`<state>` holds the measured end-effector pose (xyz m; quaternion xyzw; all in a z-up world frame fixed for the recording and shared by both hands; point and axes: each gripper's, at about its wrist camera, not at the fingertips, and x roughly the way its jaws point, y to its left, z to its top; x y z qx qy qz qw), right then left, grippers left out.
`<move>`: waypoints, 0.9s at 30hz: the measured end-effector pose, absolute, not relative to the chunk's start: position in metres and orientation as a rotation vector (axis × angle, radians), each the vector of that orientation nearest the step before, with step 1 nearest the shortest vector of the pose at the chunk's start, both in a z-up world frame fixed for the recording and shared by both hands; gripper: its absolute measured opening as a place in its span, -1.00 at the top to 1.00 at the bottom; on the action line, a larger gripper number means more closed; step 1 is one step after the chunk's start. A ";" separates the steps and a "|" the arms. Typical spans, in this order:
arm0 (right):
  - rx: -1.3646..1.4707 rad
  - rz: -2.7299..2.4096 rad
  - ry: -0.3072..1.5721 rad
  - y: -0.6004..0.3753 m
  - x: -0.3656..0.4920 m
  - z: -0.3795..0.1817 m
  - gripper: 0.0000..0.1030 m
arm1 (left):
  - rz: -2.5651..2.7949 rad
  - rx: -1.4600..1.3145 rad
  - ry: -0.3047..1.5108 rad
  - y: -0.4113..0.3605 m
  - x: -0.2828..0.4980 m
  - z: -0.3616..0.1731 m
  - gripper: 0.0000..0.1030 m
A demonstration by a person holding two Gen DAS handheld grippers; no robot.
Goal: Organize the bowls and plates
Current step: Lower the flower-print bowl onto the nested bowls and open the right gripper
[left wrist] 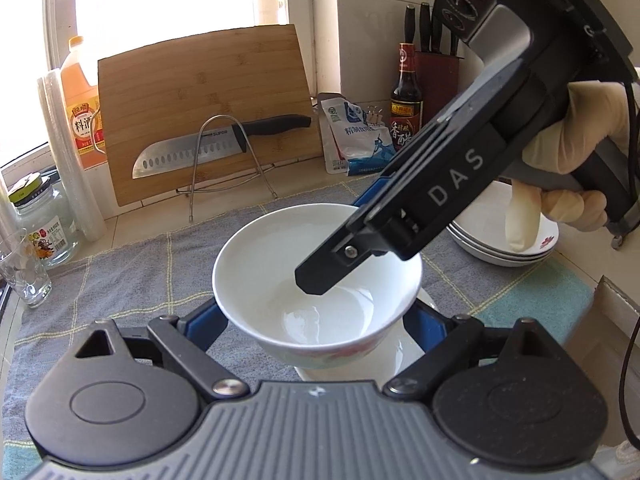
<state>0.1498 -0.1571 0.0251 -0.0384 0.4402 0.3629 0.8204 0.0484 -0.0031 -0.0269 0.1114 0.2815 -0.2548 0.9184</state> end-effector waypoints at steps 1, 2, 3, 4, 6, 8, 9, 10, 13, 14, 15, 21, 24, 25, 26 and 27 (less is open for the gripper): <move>-0.082 0.770 0.939 -0.158 0.149 0.024 -0.33 | -0.528 0.230 0.582 -0.004 0.049 -0.028 -0.81; -0.082 0.766 0.940 -0.160 0.148 0.024 -0.33 | -0.533 0.229 0.587 -0.004 0.051 -0.028 -0.81; -0.081 0.762 0.943 -0.161 0.147 0.023 -0.33 | -0.536 0.229 0.591 -0.005 0.051 -0.029 -0.81; -0.081 0.758 0.945 -0.162 0.146 0.022 -0.33 | -0.540 0.231 0.593 -0.006 0.051 -0.030 -0.81; -0.075 0.753 0.951 -0.164 0.145 0.020 -0.33 | -0.547 0.233 0.600 -0.008 0.051 -0.031 -0.81; -0.075 0.748 0.957 -0.167 0.143 0.017 -0.33 | -0.555 0.233 0.605 -0.010 0.050 -0.033 -0.81; -0.074 0.745 0.959 -0.168 0.143 0.016 -0.33 | -0.559 0.232 0.609 -0.011 0.049 -0.033 -0.81; -0.073 0.742 0.962 -0.169 0.142 0.015 -0.33 | -0.562 0.233 0.611 -0.012 0.049 -0.034 -0.81; -0.071 0.738 0.968 -0.171 0.140 0.013 -0.33 | -0.567 0.239 0.618 -0.014 0.048 -0.037 -0.81; -0.071 0.736 0.970 -0.171 0.140 0.012 -0.33 | -0.569 0.239 0.621 -0.015 0.047 -0.037 -0.81; -0.073 0.735 0.971 -0.171 0.139 0.011 -0.33 | -0.571 0.239 0.624 -0.015 0.047 -0.038 -0.81; -0.068 0.730 0.983 -0.172 0.139 0.006 -0.33 | -0.579 0.239 0.645 -0.018 0.049 -0.042 -0.81; -0.067 0.728 0.987 -0.173 0.138 0.004 -0.33 | -0.580 0.238 0.651 -0.019 0.049 -0.044 -0.81; -0.066 0.729 0.988 -0.173 0.138 0.004 -0.33 | -0.580 0.238 0.655 -0.019 0.050 -0.045 -0.81; -0.068 0.728 0.989 -0.173 0.138 0.003 -0.33 | -0.582 0.237 0.657 -0.019 0.050 -0.045 -0.81; -0.070 0.727 0.991 -0.173 0.138 0.003 -0.33 | -0.583 0.236 0.660 -0.020 0.051 -0.046 -0.81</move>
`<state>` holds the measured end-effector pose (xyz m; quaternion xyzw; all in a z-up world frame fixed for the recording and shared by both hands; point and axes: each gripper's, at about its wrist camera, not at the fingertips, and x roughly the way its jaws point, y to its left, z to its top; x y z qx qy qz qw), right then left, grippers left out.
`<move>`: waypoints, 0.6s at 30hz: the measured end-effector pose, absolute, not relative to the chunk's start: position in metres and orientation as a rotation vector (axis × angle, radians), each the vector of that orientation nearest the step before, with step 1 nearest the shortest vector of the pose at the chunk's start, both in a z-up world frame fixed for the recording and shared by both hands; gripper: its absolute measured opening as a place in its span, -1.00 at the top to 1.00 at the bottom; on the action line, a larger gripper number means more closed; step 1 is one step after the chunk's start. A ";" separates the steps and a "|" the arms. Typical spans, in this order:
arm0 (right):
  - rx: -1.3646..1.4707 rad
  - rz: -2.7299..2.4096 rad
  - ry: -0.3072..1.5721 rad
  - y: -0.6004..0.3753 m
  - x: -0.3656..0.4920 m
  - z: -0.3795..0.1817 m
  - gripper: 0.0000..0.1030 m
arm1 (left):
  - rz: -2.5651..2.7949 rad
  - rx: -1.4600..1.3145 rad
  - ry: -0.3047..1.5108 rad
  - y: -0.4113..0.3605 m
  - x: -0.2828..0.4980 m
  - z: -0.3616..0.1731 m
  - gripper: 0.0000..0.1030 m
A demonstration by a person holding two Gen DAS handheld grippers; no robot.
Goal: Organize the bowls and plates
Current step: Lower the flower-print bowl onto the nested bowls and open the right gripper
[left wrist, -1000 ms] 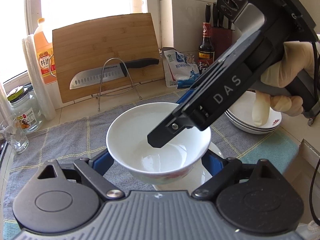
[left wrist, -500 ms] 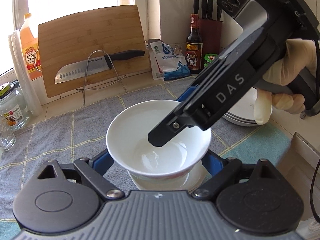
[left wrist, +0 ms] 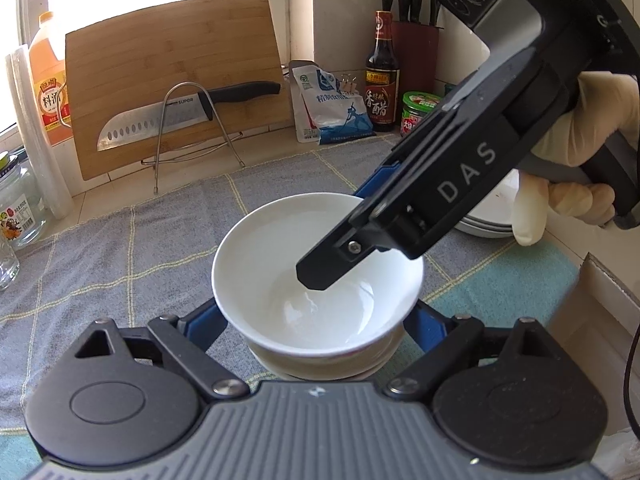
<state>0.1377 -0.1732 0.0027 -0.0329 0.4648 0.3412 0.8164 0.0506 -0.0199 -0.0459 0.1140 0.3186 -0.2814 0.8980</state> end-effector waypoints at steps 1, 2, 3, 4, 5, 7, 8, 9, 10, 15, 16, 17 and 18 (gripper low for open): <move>-0.071 0.727 0.993 -0.173 0.138 0.002 -0.33 | -0.584 0.237 0.663 -0.020 0.053 -0.047 -0.81; -0.070 0.726 0.996 -0.173 0.138 0.001 -0.33 | -0.585 0.238 0.665 -0.021 0.054 -0.047 -0.81; -0.069 0.726 0.998 -0.174 0.138 0.000 -0.33 | -0.585 0.239 0.666 -0.022 0.054 -0.048 -0.81; -0.066 0.726 0.999 -0.174 0.138 -0.001 -0.33 | -0.584 0.240 0.667 -0.022 0.054 -0.048 -0.81; -0.065 0.725 1.000 -0.174 0.138 -0.002 -0.33 | -0.584 0.241 0.669 -0.023 0.054 -0.049 -0.81; -0.068 0.724 1.000 -0.174 0.138 -0.003 -0.33 | -0.585 0.238 0.673 -0.023 0.055 -0.050 -0.81; -0.070 0.723 1.000 -0.174 0.138 -0.003 -0.33 | -0.587 0.236 0.675 -0.022 0.056 -0.050 -0.81; -0.071 0.722 1.001 -0.174 0.138 -0.003 -0.33 | -0.589 0.234 0.677 -0.022 0.057 -0.050 -0.81; -0.072 0.722 1.000 -0.173 0.138 -0.003 -0.33 | -0.590 0.231 0.678 -0.022 0.057 -0.051 -0.81; -0.076 0.719 1.001 -0.173 0.138 -0.004 -0.33 | -0.595 0.229 0.678 -0.022 0.058 -0.051 -0.81; -0.079 0.718 1.001 -0.172 0.138 -0.005 -0.34 | -0.596 0.229 0.678 -0.022 0.058 -0.052 -0.82; -0.078 0.720 1.000 -0.172 0.138 -0.005 -0.34 | -0.596 0.226 0.678 -0.022 0.058 -0.052 -0.82; -0.077 0.721 0.999 -0.173 0.139 -0.005 -0.35 | -0.599 0.222 0.679 -0.021 0.058 -0.052 -0.83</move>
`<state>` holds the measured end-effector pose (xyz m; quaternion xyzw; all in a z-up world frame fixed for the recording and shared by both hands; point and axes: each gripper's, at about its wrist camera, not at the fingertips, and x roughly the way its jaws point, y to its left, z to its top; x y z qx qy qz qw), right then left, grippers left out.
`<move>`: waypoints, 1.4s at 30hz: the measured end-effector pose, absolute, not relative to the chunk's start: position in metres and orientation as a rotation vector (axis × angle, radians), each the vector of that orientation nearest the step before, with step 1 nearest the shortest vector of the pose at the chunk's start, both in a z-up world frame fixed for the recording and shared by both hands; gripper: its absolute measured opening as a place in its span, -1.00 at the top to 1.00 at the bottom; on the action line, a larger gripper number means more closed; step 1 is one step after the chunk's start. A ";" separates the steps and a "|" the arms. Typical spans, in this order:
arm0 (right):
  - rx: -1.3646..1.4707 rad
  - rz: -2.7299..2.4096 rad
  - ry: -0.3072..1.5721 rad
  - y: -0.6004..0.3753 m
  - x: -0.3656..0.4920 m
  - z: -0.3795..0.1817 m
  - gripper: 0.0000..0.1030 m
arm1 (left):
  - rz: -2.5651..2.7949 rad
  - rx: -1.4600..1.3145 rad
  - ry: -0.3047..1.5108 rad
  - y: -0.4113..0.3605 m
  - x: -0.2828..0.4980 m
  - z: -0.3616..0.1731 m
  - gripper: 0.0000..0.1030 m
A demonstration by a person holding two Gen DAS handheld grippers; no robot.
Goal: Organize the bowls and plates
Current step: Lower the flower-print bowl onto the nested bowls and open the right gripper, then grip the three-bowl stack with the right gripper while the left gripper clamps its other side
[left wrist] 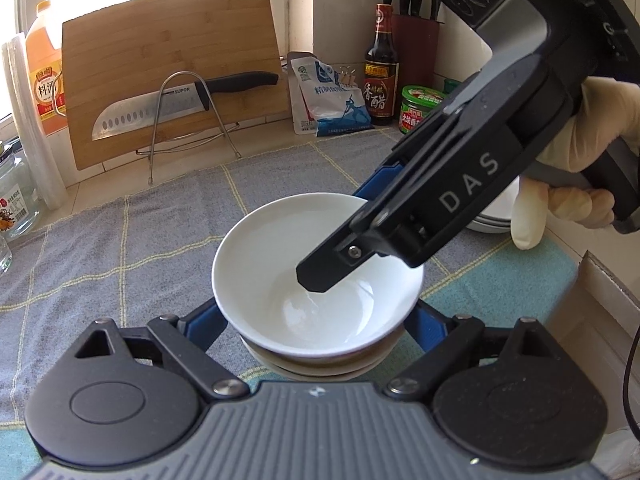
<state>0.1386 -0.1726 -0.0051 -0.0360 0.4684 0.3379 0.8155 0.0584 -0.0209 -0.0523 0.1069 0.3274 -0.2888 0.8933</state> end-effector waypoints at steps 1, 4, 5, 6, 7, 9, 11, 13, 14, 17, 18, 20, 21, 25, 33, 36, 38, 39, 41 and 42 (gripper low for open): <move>-0.077 0.722 0.998 -0.173 0.139 -0.005 -0.35 | -0.600 0.218 0.681 -0.021 0.059 -0.052 -0.83; -0.081 0.729 0.997 -0.172 0.139 -0.005 -0.43 | -0.607 0.214 0.682 -0.020 0.059 -0.053 -0.86; -0.078 0.734 0.997 -0.171 0.139 -0.005 -0.47 | -0.610 0.216 0.682 -0.020 0.059 -0.053 -0.87; -0.074 0.738 0.994 -0.171 0.139 -0.005 -0.55 | -0.614 0.220 0.682 -0.019 0.059 -0.054 -0.88; -0.069 0.742 0.994 -0.170 0.139 -0.005 -0.62 | -0.616 0.221 0.685 -0.019 0.059 -0.055 -0.89; -0.082 0.732 0.984 -0.168 0.138 -0.005 -0.76 | -0.619 0.226 0.679 -0.019 0.058 -0.054 -0.89; -0.095 0.729 0.978 -0.167 0.138 -0.004 -0.80 | -0.621 0.236 0.672 -0.018 0.057 -0.053 -0.89; -0.093 0.723 0.973 -0.168 0.138 -0.003 -0.82 | -0.625 0.238 0.668 -0.018 0.055 -0.052 -0.89; -0.097 0.717 0.968 -0.168 0.138 -0.002 -0.83 | -0.629 0.239 0.667 -0.018 0.054 -0.052 -0.90; -0.120 0.696 0.947 -0.169 0.135 0.001 -0.84 | -0.643 0.245 0.661 -0.015 0.048 -0.050 -0.90; -0.125 0.691 0.935 -0.170 0.133 0.003 -0.86 | -0.655 0.244 0.656 -0.013 0.046 -0.049 -0.90; -0.140 0.677 0.908 -0.172 0.128 0.006 -0.92 | -0.671 0.237 0.645 -0.009 0.043 -0.047 -0.90; -0.154 0.674 0.890 -0.173 0.125 0.008 -0.94 | -0.674 0.236 0.639 -0.007 0.042 -0.047 -0.90; -0.212 0.663 0.838 -0.174 0.109 0.011 -1.00 | -0.679 0.248 0.623 0.002 0.041 -0.045 -0.94; -0.312 0.622 0.772 -0.172 0.073 0.009 -1.00 | -0.746 0.226 0.640 0.018 0.051 -0.044 -0.98; -0.322 0.599 0.786 -0.169 0.065 0.002 -1.00 | -0.764 0.246 0.644 0.020 0.052 -0.050 -0.98; -0.316 0.580 0.800 -0.168 0.061 -0.004 -1.00 | -0.765 0.264 0.643 0.022 0.053 -0.055 -0.98; -0.312 0.564 0.803 -0.167 0.059 -0.007 -1.00 | -0.773 0.267 0.649 0.023 0.055 -0.057 -0.98; -0.300 0.535 0.815 -0.166 0.056 -0.013 -1.00 | -0.790 0.274 0.648 0.025 0.057 -0.062 -0.98; -0.296 0.523 0.820 -0.166 0.055 -0.016 -1.00 | -0.797 0.283 0.646 0.026 0.058 -0.064 -0.98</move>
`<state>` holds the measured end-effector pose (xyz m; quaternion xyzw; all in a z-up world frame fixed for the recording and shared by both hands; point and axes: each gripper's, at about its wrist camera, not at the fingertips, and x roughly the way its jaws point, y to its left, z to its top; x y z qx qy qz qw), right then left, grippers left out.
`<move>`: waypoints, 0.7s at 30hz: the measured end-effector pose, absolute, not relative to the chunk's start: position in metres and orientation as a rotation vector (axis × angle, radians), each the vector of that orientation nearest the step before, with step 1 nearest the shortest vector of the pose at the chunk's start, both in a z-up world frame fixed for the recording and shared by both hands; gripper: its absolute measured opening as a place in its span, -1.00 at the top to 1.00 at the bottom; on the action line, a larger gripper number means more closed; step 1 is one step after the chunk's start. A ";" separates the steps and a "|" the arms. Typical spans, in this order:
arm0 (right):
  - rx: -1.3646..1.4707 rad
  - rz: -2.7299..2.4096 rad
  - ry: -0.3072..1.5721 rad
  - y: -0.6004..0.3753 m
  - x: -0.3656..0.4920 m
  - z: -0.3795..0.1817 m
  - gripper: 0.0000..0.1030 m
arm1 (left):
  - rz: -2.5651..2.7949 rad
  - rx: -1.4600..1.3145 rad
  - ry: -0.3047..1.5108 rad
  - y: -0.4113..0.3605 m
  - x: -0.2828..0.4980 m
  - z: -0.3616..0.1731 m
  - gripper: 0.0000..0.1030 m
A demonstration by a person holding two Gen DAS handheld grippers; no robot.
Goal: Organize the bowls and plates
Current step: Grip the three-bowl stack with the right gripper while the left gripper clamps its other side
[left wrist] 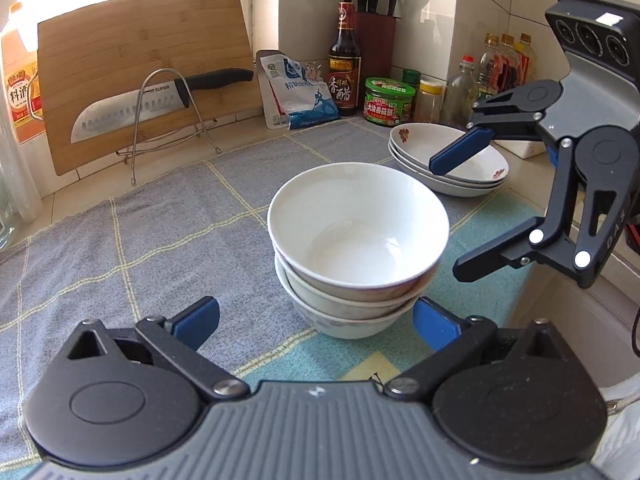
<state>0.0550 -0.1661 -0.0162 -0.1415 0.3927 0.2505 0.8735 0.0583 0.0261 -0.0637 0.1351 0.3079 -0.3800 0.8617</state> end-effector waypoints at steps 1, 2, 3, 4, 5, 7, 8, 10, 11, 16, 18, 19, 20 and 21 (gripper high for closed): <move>-0.297 0.506 0.826 -0.165 0.054 -0.020 -1.00 | -0.805 0.291 0.640 0.026 0.060 -0.066 -0.98; -0.304 0.494 0.832 -0.165 0.052 -0.024 -1.00 | -0.820 0.297 0.628 0.027 0.061 -0.068 -0.98; -0.314 0.486 0.838 -0.164 0.051 -0.028 -1.00 | -0.828 0.304 0.623 0.027 0.063 -0.070 -0.98; -0.324 0.478 0.843 -0.163 0.051 -0.031 -1.00 | -0.833 0.313 0.626 0.026 0.064 -0.073 -0.98; -0.332 0.476 0.852 -0.162 0.051 -0.035 -1.00 | -0.847 0.328 0.632 0.025 0.066 -0.075 -0.98; -0.351 0.482 0.860 -0.161 0.051 -0.043 -1.00 | -0.856 0.358 0.628 0.023 0.068 -0.080 -0.98; -0.364 0.485 0.856 -0.160 0.052 -0.047 -1.00 | -0.862 0.377 0.623 0.022 0.069 -0.083 -0.98; -0.390 0.484 0.841 -0.158 0.054 -0.053 -1.00 | -0.873 0.401 0.623 0.020 0.073 -0.088 -0.98; -0.404 0.479 0.837 -0.156 0.056 -0.057 -1.00 | -0.876 0.409 0.625 0.019 0.075 -0.089 -0.98; -0.460 0.517 0.819 -0.153 0.063 -0.069 -1.00 | -0.946 0.460 0.624 0.014 0.085 -0.091 -0.97; -0.461 0.563 0.809 -0.153 0.065 -0.070 -1.00 | -0.978 0.480 0.627 0.013 0.088 -0.092 -0.96; -0.461 0.584 0.809 -0.153 0.067 -0.071 -1.00 | -0.994 0.489 0.631 0.012 0.090 -0.092 -0.94; -0.466 0.602 0.809 -0.153 0.069 -0.072 -1.00 | -1.015 0.496 0.638 0.011 0.092 -0.092 -0.93; -0.471 0.619 0.809 -0.153 0.071 -0.072 -1.00 | -1.034 0.503 0.644 0.010 0.094 -0.092 -0.91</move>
